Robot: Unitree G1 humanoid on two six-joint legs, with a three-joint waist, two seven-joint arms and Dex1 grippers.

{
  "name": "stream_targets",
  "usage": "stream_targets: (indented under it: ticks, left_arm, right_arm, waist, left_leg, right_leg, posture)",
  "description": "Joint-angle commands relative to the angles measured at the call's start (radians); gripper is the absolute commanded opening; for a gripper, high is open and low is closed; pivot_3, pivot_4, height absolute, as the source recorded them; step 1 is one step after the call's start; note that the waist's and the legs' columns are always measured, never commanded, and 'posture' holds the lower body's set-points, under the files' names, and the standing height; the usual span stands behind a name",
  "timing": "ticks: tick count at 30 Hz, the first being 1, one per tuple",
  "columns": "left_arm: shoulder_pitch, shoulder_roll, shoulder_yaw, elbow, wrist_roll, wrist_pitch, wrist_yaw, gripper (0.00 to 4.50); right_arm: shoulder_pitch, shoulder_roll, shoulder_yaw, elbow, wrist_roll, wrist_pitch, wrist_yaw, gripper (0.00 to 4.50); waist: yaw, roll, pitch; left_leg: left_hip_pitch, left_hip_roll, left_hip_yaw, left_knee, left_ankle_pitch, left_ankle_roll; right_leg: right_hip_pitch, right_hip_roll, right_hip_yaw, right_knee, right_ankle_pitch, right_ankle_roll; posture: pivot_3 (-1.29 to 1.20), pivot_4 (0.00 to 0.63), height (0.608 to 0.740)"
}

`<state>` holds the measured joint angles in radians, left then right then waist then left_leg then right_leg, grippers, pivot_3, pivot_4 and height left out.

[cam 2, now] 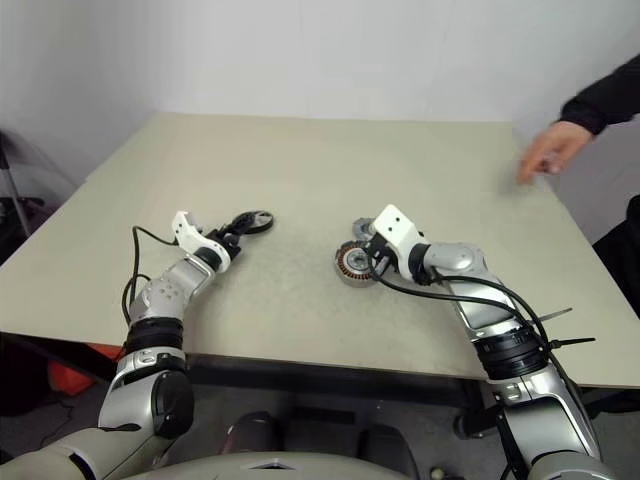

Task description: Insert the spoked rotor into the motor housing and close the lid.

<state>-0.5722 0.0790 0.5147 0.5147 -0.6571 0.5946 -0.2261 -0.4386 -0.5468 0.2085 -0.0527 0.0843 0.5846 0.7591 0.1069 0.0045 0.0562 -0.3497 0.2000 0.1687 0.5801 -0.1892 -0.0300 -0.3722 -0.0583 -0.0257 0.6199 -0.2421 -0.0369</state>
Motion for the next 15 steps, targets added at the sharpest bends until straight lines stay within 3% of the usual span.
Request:
stream_targets:
  ticks: [1, 15]
  left_arm:
    - [0.012, 0.008, -0.003, 0.0, -0.011, 0.006, 0.001, 4.42]
    - [0.034, 0.025, -0.036, -0.027, -0.02, 0.03, -0.033, 4.42]
  right_arm:
    - [-0.019, -0.013, -0.022, -0.03, -0.002, -0.018, -0.003, 0.03]
    - [0.002, -0.1, -0.044, -0.03, 0.001, -0.035, 0.041, 0.03]
  waist:
    - [0.0, 0.0, 0.0]
    - [-0.001, 0.0, 0.0]
  left_leg:
    - [0.0, 0.0, 0.0, 0.0, 0.0, 0.0]
    - [-0.001, 0.0, 0.0, -0.002, -0.001, 0.002]
  right_leg:
    - [0.0, 0.0, 0.0, 0.0, 0.0, 0.0]
    - [0.0, 0.0, 0.0, -0.005, 0.003, -0.005]
  posture:
    - [0.0, 0.0, 0.74]
    - [0.0, 0.0, 0.74]
